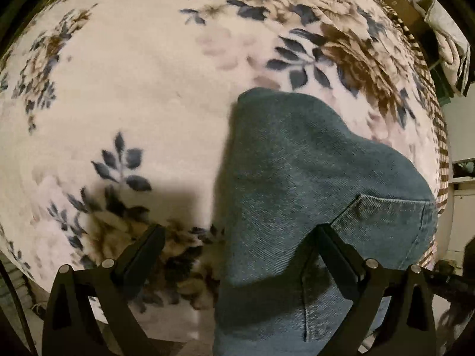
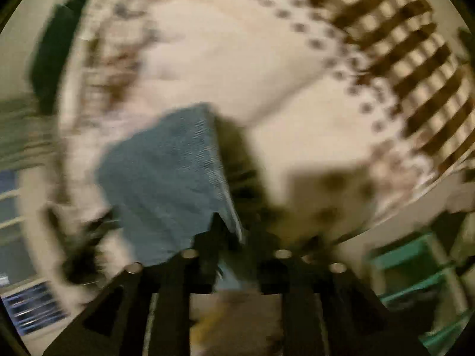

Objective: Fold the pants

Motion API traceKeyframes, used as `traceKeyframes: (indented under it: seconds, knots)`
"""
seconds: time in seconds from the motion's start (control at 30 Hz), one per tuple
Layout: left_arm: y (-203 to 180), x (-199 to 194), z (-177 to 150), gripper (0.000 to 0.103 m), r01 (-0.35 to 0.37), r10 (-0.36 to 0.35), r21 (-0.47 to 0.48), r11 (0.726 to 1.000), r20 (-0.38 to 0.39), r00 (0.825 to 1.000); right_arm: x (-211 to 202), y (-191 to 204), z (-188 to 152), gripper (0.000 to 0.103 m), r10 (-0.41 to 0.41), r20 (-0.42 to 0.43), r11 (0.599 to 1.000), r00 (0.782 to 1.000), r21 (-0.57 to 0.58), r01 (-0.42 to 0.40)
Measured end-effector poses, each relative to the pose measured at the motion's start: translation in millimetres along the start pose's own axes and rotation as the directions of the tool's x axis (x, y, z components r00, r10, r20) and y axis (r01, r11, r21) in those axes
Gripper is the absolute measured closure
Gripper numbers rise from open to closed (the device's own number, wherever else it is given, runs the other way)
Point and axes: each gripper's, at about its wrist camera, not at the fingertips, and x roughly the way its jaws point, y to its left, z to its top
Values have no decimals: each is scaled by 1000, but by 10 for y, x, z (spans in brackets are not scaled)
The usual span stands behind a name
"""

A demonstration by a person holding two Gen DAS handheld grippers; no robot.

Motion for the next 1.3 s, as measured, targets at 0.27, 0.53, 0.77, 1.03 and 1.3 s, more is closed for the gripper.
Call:
traceKeyframes:
  seconds: [0.27, 0.53, 0.77, 1.03, 1.3]
  knots:
    - [-8, -270, 114, 0, 51, -50, 0, 999, 41, 998, -327, 222, 345, 15, 376, 164, 926, 912, -34, -376]
    - [-82, -36, 288, 0, 59, -59, -13, 998, 7, 998, 441, 275, 785, 63, 461, 2, 877, 887, 148, -456]
    - [-40, -48, 235, 0, 58, -58, 6, 998, 11, 998, -521, 788, 33, 68, 357, 181, 931, 916, -154, -332]
    - [-106, 31, 258, 0, 32, -32, 44, 999, -10, 999, -101, 251, 471, 52, 132, 182, 991, 974, -22, -130]
    - [-5, 159, 273, 0, 129, -132, -71, 989, -44, 990, -5, 3, 412, 34, 245, 57, 969, 968, -43, -243]
